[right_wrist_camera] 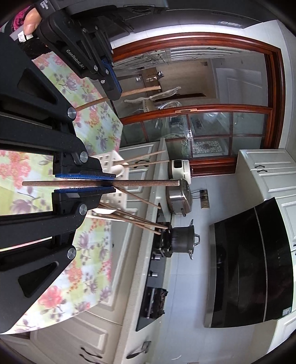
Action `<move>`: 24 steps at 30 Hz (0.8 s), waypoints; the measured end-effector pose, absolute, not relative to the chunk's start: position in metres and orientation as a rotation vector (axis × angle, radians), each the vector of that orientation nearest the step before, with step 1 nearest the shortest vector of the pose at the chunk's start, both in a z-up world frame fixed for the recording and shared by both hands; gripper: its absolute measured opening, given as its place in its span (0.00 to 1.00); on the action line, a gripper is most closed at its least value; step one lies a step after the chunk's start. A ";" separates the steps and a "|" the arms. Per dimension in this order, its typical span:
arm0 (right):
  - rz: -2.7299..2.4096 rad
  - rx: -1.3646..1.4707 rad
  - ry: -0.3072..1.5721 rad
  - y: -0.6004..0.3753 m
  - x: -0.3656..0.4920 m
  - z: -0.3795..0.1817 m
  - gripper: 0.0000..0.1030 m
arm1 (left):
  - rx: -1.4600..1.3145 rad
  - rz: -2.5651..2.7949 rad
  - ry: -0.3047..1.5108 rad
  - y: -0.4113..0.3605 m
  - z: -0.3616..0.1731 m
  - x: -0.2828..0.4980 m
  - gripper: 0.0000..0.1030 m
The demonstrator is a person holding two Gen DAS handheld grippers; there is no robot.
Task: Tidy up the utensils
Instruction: 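Lower both chopsticks into the caddy and open both tools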
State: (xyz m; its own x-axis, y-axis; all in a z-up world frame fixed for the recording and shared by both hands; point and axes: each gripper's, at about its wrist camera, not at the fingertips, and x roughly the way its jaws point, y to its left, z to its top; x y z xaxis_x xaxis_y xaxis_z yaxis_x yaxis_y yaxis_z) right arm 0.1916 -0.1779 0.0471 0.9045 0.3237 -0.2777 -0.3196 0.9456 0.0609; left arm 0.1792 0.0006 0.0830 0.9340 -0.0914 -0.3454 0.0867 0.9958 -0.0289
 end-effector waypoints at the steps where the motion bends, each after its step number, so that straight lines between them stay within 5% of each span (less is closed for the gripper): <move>1: 0.333 0.016 0.288 -0.178 0.198 0.053 0.06 | -0.015 -0.095 0.353 0.001 0.090 0.186 0.06; 15: 0.303 0.108 0.305 -0.184 0.294 0.130 0.06 | -0.090 -0.103 0.361 -0.001 0.190 0.289 0.06; 24: 0.266 0.109 0.329 -0.177 0.342 0.132 0.06 | -0.092 -0.079 0.389 -0.015 0.199 0.339 0.06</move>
State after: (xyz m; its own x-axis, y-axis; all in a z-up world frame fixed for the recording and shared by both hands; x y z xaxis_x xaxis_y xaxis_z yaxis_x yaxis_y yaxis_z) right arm 0.3422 -0.1770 0.1323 0.9120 0.2752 -0.3042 -0.2399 0.9593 0.1489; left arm 0.3388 -0.0154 0.1989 0.9222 -0.0944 -0.3750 0.0591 0.9928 -0.1045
